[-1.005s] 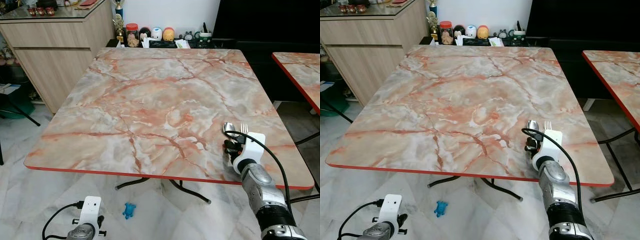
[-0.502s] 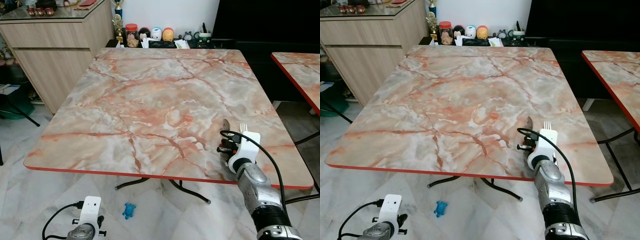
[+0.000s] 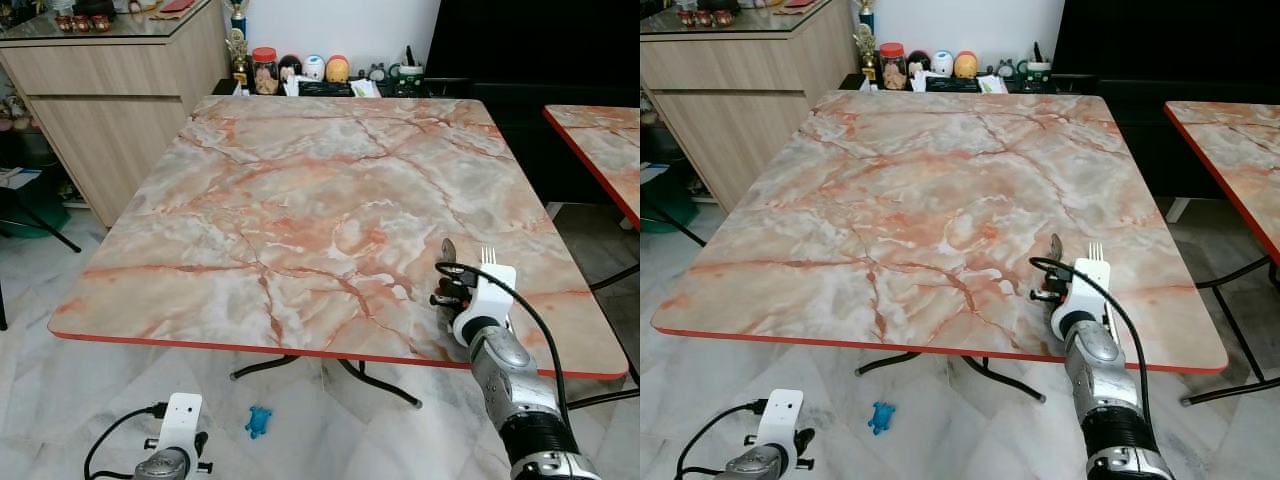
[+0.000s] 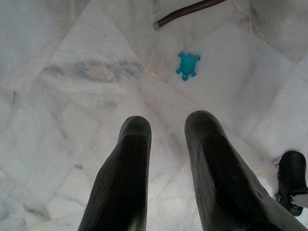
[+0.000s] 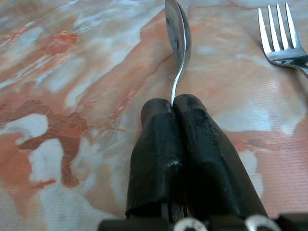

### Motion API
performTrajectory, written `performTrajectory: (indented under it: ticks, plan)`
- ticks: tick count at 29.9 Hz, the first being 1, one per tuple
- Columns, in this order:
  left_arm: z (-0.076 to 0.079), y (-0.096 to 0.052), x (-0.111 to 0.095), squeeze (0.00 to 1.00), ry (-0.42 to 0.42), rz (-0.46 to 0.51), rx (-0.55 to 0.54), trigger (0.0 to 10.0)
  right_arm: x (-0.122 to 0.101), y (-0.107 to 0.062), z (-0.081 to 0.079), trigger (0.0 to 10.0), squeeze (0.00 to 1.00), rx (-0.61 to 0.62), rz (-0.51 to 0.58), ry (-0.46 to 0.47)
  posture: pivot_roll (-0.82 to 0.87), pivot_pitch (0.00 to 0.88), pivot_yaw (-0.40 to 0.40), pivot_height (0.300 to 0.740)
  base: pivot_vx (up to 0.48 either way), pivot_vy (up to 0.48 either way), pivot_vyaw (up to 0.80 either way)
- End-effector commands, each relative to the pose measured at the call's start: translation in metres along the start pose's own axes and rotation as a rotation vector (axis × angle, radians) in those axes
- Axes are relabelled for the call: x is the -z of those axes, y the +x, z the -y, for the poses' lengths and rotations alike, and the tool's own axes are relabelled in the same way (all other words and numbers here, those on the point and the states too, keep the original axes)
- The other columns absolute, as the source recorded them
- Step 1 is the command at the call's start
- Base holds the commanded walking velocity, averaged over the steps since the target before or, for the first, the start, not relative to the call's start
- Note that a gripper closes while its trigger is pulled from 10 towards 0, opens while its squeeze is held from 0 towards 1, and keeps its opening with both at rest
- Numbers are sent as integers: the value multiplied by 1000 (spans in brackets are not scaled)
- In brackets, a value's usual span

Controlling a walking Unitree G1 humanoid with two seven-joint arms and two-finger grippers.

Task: Setting the table

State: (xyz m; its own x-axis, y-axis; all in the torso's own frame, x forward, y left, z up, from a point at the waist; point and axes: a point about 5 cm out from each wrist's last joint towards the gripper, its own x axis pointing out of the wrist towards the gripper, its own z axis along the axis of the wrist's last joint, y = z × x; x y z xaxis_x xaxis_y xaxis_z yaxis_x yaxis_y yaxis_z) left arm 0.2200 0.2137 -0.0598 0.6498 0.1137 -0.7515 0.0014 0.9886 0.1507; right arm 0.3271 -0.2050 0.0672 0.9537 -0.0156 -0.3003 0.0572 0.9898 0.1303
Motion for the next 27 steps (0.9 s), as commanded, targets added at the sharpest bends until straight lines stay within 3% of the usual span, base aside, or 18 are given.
performTrajectory:
  ticks: [1,9,10,11,12,21,22,23,27]
  plan:
    - [-2,-1,8,0,11,-24,-5,10000,8,-3,3,10000,1000,10,-29,-7,67,0,3,740,0,0,0]
    - [-2,-1,6,0,4,-19,-6,10000,11,-4,5,10000,1000,32,-45,-15,72,0,-2,740,0,0,0]
    - [-1,-1,6,0,3,-19,-7,10000,11,-4,6,10000,620,37,-48,-20,72,0,-3,740,0,0,0]
    - [-1,-1,6,0,3,-18,-7,10000,11,-4,6,10000,620,39,-48,-23,72,0,-3,740,0,0,0]
    - [-1,-1,6,0,2,-18,-7,10000,11,-4,7,10000,0,43,-48,-26,73,0,-3,740,0,0,0]
    - [-2,-1,5,0,-2,-15,-8,10000,-4,-3,9,10000,0,71,32,-7,73,0,-1,740,0,0,0]
    - [-2,-1,5,0,-3,-15,-8,10000,-6,-3,8,10000,365,64,39,-4,73,0,-1,740,0,0,0]
    - [-2,-1,5,0,-3,-15,-7,10000,-10,-3,5,10000,1000,56,48,-9,74,0,0,740,0,0,0]
    - [-2,-1,5,0,-5,-15,-7,10000,-18,-2,3,10000,1000,72,80,-14,77,0,-2,740,0,0,0]
